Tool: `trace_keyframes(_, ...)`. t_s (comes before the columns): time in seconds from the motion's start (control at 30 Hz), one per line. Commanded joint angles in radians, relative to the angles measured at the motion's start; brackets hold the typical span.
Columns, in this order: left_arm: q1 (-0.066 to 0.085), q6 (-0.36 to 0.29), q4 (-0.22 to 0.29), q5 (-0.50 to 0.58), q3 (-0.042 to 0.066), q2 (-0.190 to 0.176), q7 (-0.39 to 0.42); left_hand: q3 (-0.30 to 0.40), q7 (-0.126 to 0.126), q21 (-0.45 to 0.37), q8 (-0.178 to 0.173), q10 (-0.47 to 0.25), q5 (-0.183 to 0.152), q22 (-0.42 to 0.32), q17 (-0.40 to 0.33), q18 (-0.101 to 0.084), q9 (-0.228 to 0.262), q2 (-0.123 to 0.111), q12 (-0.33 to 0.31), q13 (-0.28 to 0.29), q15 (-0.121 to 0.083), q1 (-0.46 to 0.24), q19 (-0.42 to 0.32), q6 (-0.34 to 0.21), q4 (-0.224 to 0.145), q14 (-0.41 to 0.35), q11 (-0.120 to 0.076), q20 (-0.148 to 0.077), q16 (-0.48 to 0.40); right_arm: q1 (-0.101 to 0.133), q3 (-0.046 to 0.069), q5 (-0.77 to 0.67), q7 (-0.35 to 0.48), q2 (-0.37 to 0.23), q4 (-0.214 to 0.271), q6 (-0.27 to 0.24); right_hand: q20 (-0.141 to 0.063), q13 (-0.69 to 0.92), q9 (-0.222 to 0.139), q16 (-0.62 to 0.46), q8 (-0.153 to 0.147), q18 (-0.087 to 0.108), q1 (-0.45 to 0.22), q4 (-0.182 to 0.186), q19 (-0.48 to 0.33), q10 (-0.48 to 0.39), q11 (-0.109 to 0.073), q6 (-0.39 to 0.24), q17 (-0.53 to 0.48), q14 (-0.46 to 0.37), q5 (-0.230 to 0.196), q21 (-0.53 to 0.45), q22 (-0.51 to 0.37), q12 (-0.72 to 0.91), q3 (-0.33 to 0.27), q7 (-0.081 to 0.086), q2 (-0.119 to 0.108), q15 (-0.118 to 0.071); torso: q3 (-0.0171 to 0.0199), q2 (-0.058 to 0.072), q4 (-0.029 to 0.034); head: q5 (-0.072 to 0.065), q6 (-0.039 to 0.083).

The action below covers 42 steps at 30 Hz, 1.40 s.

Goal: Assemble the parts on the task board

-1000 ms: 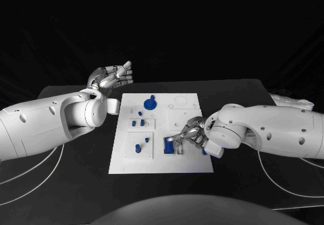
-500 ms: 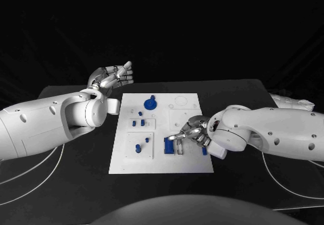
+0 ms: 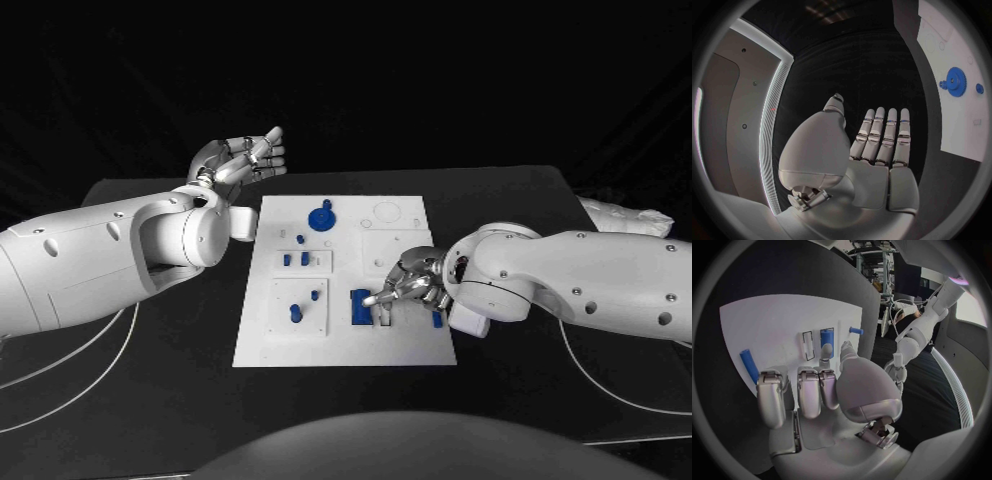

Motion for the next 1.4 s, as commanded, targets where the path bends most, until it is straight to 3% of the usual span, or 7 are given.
trace_keyframes(0.03, 0.0, 0.019, 0.0, 0.001, 0.001, 0.003, 0.004, 0.006, 0.025, -0.006, 0.005, -0.007, 0.005, -0.001, -0.001, -0.004, -0.001, 0.01, 0.003, -0.001, 0.002, 0.002, 0.002, -0.008, 0.001, -0.008, 0.003, 0.0, 0.006, -0.006, 0.0, -0.05, -0.02, 0.007, -0.006, 0.059, -0.009, 0.263, 0.005, 0.004, 0.007, -0.007, 0.002, 0.006, 0.106, 0.106, -0.007, 0.0, 0.263, 0.106, -0.003, 0.004, 0.263, 0.003, 0.0, -0.01, 0.012, -0.01, 0.0002, -0.001, 0.001, -0.002, 0.0)
trace_keyframes(0.57, 0.0, 0.02, 0.001, 0.001, 0.001, 0.003, 0.003, 0.006, 0.025, -0.006, 0.005, -0.007, 0.005, -0.002, -0.002, -0.004, -0.001, 0.012, 0.004, -0.001, 0.002, 0.002, 0.002, -0.008, 0.001, -0.008, 0.003, 0.0, 0.007, -0.027, 0.0, -0.069, -0.026, 0.05, -0.042, 0.08, -0.015, 0.263, 0.027, 0.004, 0.002, -0.007, 0.008, 0.015, 0.106, 0.106, -0.013, 0.002, 0.263, 0.106, -0.001, 0.004, 0.263, 0.003, 0.022, -0.016, 0.06, -0.016, -0.001, 0.0, 0.0016, -0.005, 0.0)
trace_keyframes(0.8, 0.0, 0.02, 0.002, 0.001, 0.001, 0.002, 0.003, 0.006, 0.025, -0.006, 0.005, -0.007, 0.005, -0.002, -0.002, -0.004, -0.001, 0.012, 0.004, -0.001, 0.002, 0.002, 0.002, -0.008, 0.001, -0.008, 0.003, 0.0, 0.007, -0.03, 0.0, -0.08, -0.03, 0.067, -0.049, 0.087, -0.016, 0.263, 0.029, 0.004, 0.001, -0.007, 0.012, 0.013, 0.106, 0.106, -0.014, 0.002, 0.263, 0.106, -0.001, 0.004, 0.263, 0.003, 0.025, -0.017, 0.063, -0.016, -0.0007, 0.0, 0.0016, -0.006, 0.0)
trace_keyframes(1.03, 0.0, 0.02, 0.002, 0.001, 0.001, 0.002, 0.003, 0.006, 0.025, -0.006, 0.005, -0.007, 0.005, -0.002, -0.002, -0.004, -0.001, 0.012, 0.004, -0.001, 0.002, 0.002, 0.001, -0.008, 0.001, -0.008, 0.003, 0.0, 0.007, -0.031, 0.0, -0.092, -0.037, 0.073, -0.051, 0.093, -0.02, 0.263, 0.039, 0.004, -0.006, -0.007, 0.04, -0.011, 0.106, 0.106, -0.017, 0.007, 0.263, 0.106, -0.001, 0.004, 0.263, 0.003, 0.035, -0.021, 0.054, -0.021, -0.0009, -0.001, 0.0013, -0.006, 0.0)
trace_keyframes(1.4, 0.0, 0.02, 0.002, 0.001, 0.001, 0.001, 0.003, 0.006, 0.025, -0.006, 0.006, -0.007, 0.006, -0.003, -0.003, -0.004, -0.001, 0.013, 0.005, -0.001, 0.002, 0.003, 0.001, -0.008, 0.001, -0.008, 0.003, 0.0, 0.008, -0.031, 0.0, -0.105, -0.042, 0.075, -0.054, 0.091, -0.026, 0.263, 0.048, 0.004, -0.025, -0.007, 0.083, -0.042, 0.106, 0.106, -0.021, 0.013, 0.263, 0.106, 0.007, 0.004, 0.263, 0.003, 0.07, -0.025, 0.069, -0.027, 0.0001, -0.001, 0.0003, -0.006, 0.0)
